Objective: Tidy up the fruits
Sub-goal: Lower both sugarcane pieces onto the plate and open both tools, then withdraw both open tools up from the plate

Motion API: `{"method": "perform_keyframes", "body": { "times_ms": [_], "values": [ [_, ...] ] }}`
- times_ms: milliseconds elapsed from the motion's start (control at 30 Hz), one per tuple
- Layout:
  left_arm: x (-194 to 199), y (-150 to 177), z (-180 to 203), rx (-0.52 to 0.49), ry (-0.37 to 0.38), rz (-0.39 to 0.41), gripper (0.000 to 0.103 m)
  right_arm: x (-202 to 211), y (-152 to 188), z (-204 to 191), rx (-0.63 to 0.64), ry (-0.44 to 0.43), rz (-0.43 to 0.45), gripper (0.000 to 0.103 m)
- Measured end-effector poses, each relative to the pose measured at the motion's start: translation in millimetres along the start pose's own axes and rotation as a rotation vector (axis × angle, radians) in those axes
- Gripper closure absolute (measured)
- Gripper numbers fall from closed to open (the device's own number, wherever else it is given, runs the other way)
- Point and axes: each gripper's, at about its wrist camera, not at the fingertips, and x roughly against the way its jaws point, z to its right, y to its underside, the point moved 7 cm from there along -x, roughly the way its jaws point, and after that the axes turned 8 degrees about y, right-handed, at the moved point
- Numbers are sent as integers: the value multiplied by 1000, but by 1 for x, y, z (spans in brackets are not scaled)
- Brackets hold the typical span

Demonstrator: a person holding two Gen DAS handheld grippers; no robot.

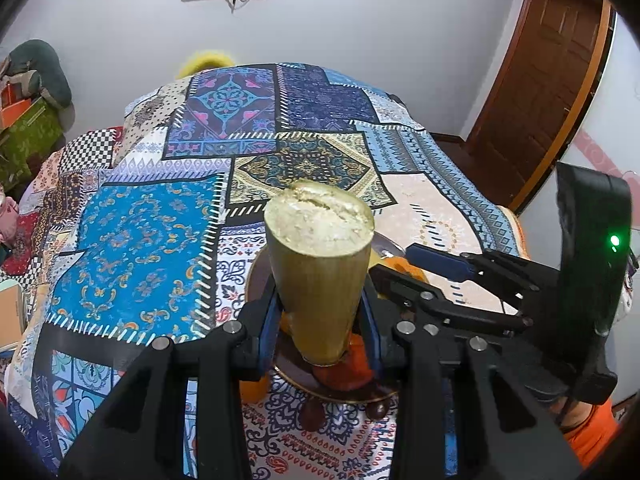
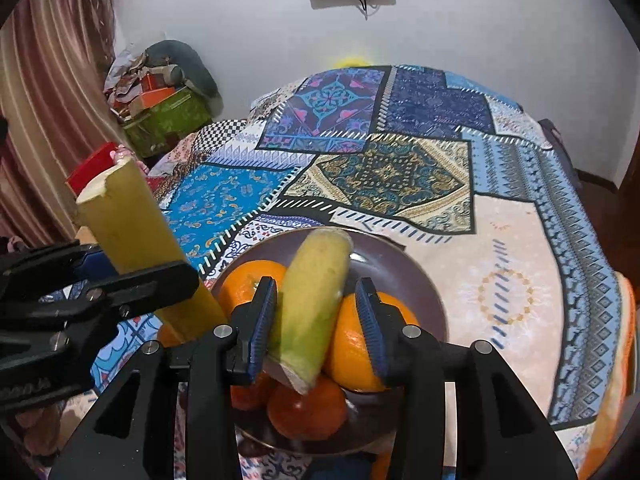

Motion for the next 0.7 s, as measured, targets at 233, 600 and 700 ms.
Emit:
{"method": "perform_keyframes", "body": {
  "times_ms": [233,600,700],
  "values": [
    [-19,-10,8,-1,11,-25,67,9,4,24,-21,15,17,64],
    [-53,-26,5,-5,-26,-76,67,9,5,29,-42,-12,36,64],
    [-67,-22,-4,34,-15,-114,67,8,6,30,-44,-13,39,64]
  ]
}}
